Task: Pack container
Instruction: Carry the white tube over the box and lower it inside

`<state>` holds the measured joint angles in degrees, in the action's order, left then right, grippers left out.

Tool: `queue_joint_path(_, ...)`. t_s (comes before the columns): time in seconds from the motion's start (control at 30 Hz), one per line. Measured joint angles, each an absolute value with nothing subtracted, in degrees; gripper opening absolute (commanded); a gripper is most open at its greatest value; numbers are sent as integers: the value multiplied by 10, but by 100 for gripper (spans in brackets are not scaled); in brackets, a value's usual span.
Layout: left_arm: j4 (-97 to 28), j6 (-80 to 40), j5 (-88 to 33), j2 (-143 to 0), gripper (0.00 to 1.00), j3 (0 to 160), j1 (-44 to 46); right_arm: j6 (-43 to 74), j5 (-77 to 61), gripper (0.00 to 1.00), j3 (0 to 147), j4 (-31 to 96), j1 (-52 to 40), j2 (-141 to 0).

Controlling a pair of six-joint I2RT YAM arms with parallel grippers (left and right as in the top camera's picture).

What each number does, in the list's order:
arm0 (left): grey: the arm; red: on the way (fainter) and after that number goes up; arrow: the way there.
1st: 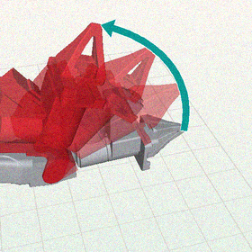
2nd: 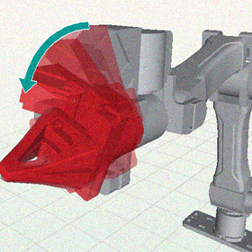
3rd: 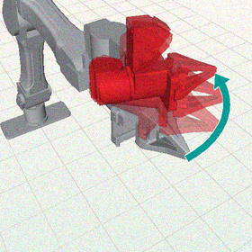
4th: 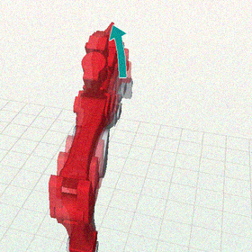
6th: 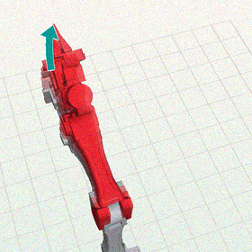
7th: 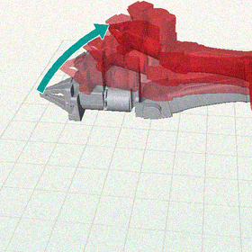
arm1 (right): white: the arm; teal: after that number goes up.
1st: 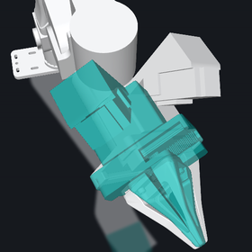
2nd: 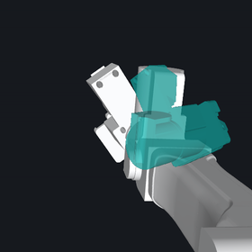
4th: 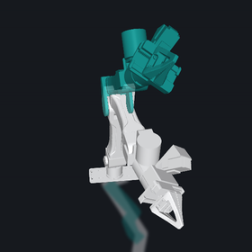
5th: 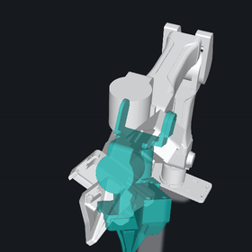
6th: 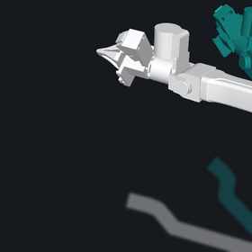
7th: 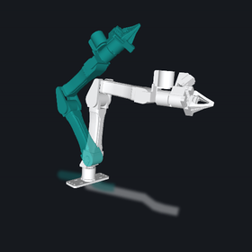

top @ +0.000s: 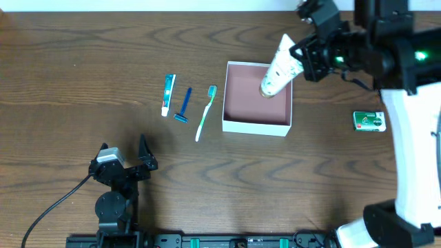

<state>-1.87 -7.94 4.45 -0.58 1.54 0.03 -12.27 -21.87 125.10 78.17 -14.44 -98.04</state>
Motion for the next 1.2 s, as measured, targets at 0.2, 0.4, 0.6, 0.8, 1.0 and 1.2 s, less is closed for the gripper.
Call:
queue_joint_path(0.2, -19, -79, 44, -6, 98, 15, 0, -119, -208, 1, 1251, 738, -176, -1056)
queue_joint_path(0.4, -18, -79, 44, -6, 98, 15, 0, -110, -179, 1, 1251, 694, -207, -1129)
queue_joint_path(0.6, -19, -79, 44, -6, 98, 15, 0, -105, -142, 1, 1251, 657, -219, -1179)
queue_joint_path(0.8, -19, -79, 44, -6, 98, 15, 0, -90, -128, 1, 1251, 625, -219, -1206)
queue_joint_path(1.0, -19, -79, 44, -6, 98, 15, 0, -77, -128, 1, 1251, 614, -220, -1226)
queue_joint_path(1.2, -19, -79, 44, -6, 98, 15, 0, -73, -128, 1, 1251, 604, -224, -1232)
